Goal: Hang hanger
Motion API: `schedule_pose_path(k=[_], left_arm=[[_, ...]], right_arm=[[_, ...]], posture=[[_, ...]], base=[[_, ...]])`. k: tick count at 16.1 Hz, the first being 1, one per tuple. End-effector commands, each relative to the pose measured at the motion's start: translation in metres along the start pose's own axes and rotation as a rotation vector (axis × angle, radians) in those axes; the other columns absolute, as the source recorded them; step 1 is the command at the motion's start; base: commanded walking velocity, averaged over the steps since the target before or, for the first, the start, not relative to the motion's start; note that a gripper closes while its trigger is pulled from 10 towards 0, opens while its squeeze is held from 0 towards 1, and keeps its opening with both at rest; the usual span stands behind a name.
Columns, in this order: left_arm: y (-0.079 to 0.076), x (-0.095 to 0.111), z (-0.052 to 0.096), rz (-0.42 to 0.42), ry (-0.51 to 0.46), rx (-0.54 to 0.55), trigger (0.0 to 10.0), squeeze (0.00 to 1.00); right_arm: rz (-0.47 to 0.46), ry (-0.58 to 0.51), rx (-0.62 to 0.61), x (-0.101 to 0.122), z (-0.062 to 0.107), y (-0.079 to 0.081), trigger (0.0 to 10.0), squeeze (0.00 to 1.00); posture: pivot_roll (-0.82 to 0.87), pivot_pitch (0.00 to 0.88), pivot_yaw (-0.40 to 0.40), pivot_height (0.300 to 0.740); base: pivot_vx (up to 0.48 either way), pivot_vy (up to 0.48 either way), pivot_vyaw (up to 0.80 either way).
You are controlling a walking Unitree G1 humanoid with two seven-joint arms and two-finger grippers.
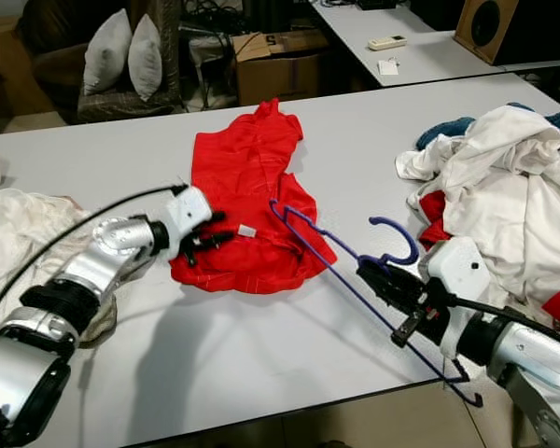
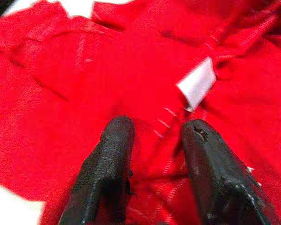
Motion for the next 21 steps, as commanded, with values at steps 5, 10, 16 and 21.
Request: schedule_pose_path(k=[5, 10, 16, 21], left_arm=[[-0.001, 0.006, -0.006, -0.037, 0.009, -0.034, 0.0, 0.00], [0.006, 0.000, -0.006, -0.049, 0.067, 0.045, 0.0, 0.00], [0.023, 0.012, -0.004, 0.107, -0.031, 0.162, 0.0, 0.00], [0.048, 0.046, 0.000, 0.163, -0.166, 0.257, 0.0, 0.00]], right_arm=[[0.027, -0.006, 0.007, 0.008, 0.006, 0.001, 10.0, 0.00], [0.031, 0.002, 0.024, 0.009, 0.006, 0.003, 10.0, 0.00], [0.037, 0.002, 0.037, 0.011, 0.005, 0.001, 10.0, 0.00], [0.024, -0.018, 0.068, 0.013, 0.006, 0.007, 10.0, 0.00]], posture=[[-0.06, 0.000, 0.098, 0.740], [-0.07, 0.000, 0.097, 0.740], [-0.07, 0.000, 0.086, 0.740], [-0.07, 0.000, 0.099, 0.740]], base=[[0.000, 0.000, 0.00], [0.000, 0.000, 0.00], [0.000, 0.000, 0.00], [0.000, 0.000, 0.00]])
Point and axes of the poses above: a point about 5 cm out from each wrist's last joint towards the gripper, its own z axis pointing back from the gripper into the wrist, its own x axis along the axis of the wrist's last joint, y = z × x, the point moved 2 cm from there along -z, pointing out of the wrist towards the gripper
